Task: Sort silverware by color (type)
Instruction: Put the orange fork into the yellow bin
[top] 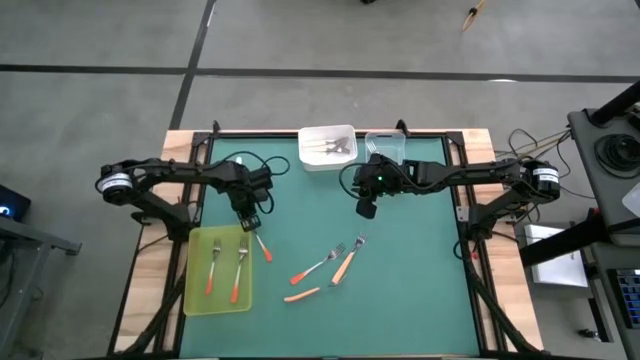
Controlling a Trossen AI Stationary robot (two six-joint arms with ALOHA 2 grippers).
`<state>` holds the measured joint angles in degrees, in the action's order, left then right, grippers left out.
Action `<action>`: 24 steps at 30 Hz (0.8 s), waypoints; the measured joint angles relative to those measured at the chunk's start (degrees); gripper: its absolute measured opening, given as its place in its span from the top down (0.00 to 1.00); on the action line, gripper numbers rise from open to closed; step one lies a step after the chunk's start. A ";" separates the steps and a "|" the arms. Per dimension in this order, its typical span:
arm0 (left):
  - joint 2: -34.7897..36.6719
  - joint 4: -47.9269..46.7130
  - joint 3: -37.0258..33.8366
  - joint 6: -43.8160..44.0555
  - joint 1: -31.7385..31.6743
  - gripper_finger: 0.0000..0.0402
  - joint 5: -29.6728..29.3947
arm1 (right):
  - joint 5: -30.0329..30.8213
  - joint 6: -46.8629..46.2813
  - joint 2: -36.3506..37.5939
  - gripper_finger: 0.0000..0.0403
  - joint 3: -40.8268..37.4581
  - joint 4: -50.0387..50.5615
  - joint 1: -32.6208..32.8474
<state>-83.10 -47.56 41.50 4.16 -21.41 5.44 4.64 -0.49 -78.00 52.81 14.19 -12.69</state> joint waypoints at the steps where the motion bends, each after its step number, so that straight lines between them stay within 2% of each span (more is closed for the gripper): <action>1: 0.00 0.04 0.19 0.03 -0.01 0.98 0.00 | -0.02 0.00 0.00 0.84 -0.01 -0.01 0.00; 9: -0.01 1.06 3.83 0.48 0.00 1.00 -1.99 | -0.02 -0.09 0.00 0.84 0.00 0.07 0.00; 17: -0.01 2.40 10.41 -1.20 0.02 1.00 -4.81 | -0.05 -1.29 0.02 0.84 -0.01 0.36 0.03; 24: -0.08 2.55 15.32 -1.97 0.09 1.00 -5.11 | -0.13 -5.93 0.02 0.84 -0.01 -0.88 0.04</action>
<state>-83.18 -45.01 56.82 2.20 -21.32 0.34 4.52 -6.42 -77.97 52.80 13.31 -12.64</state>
